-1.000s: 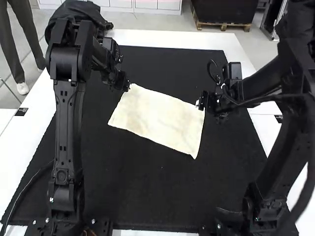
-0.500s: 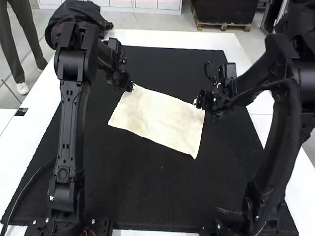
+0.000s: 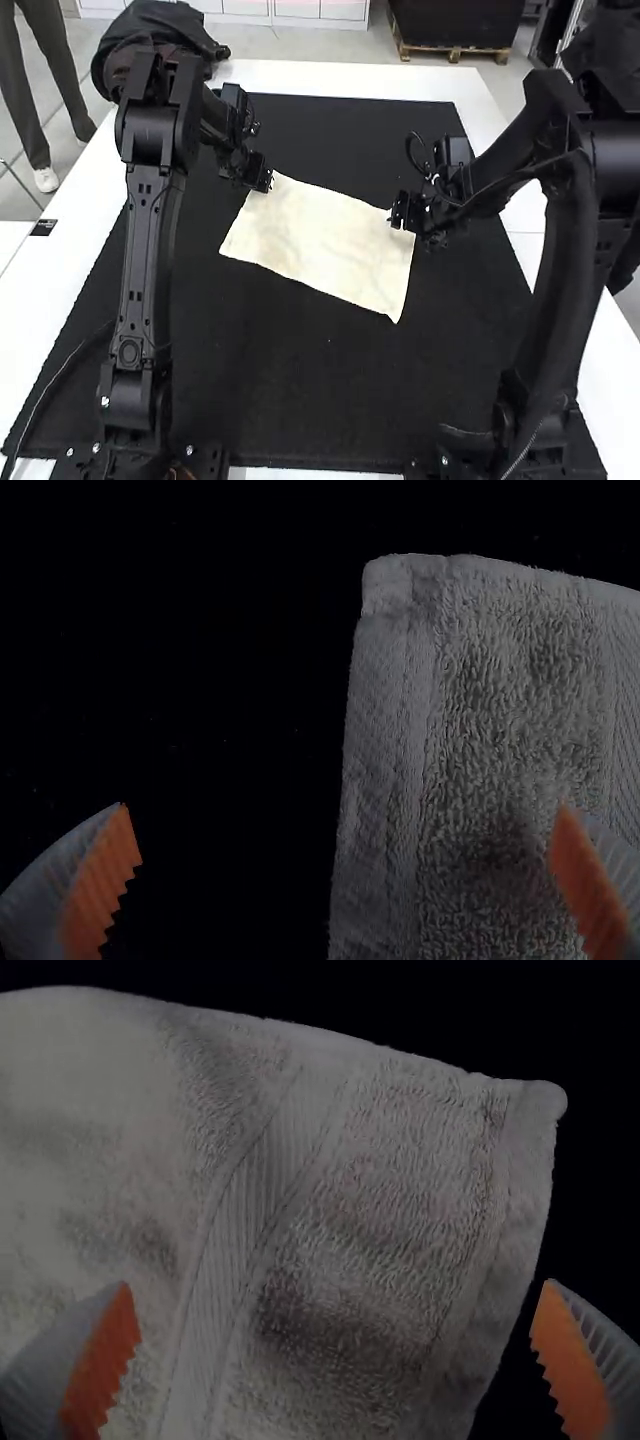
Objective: Fold the towel.
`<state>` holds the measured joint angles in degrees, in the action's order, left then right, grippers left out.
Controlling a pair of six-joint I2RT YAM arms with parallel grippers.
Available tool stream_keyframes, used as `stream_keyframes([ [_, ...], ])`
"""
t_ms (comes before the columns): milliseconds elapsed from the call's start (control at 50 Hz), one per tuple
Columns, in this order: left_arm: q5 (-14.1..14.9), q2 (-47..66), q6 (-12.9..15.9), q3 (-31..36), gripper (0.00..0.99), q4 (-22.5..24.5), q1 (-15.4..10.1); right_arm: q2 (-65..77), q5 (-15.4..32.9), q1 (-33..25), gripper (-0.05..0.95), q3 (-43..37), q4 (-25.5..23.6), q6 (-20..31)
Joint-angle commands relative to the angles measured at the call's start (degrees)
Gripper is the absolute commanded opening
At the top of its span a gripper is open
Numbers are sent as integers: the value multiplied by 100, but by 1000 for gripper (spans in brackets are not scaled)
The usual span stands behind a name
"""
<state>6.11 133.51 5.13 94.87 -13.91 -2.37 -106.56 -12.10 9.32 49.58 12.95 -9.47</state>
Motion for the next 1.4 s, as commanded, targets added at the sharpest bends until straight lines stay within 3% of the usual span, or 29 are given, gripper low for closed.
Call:
stream_keyframes([
  [0,92,17,41,251,961,29,0,-66,-12,17,902,139,15,-63],
  [980,83,166,32,269,951,-112,44,-541,14,-53,902,201,58,-134],
  [1300,57,237,41,242,905,-121,26,-638,-21,-45,859,262,41,-125],
  [1380,48,237,50,242,903,-94,17,-655,-73,-36,803,262,41,-116],
])
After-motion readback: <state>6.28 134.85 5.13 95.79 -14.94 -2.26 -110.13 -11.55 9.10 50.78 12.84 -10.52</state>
